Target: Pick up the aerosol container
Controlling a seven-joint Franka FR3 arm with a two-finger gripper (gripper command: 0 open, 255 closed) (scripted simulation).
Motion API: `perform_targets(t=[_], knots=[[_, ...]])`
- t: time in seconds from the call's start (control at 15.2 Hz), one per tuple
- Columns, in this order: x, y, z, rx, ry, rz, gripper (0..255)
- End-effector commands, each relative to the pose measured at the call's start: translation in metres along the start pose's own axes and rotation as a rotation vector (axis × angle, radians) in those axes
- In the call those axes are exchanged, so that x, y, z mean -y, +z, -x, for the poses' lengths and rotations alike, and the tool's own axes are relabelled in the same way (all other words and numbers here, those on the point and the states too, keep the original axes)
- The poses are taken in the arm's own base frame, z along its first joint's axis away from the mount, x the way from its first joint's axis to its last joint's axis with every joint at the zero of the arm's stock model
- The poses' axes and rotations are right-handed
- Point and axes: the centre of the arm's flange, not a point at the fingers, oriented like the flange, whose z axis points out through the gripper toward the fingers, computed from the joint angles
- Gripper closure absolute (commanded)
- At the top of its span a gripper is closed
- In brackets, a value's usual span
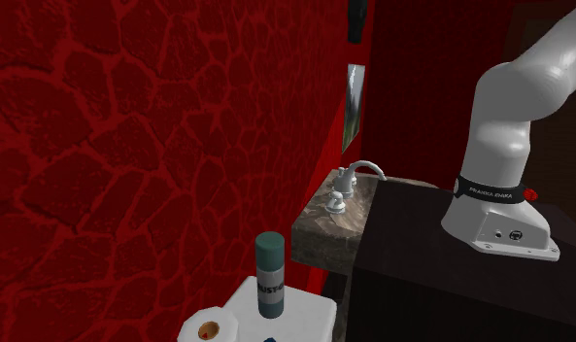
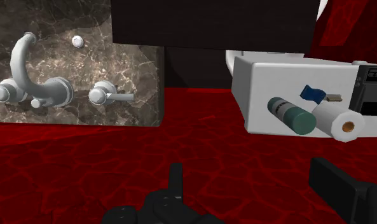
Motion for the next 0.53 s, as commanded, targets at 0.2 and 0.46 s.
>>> perform_targets(t=[0.2,0.46], knots=[[0.022,0.031,-0.010,0.005,0.005,-0.003,0],[0.051,0.073,-0.024,0.011,0.012,-0.007,0]])
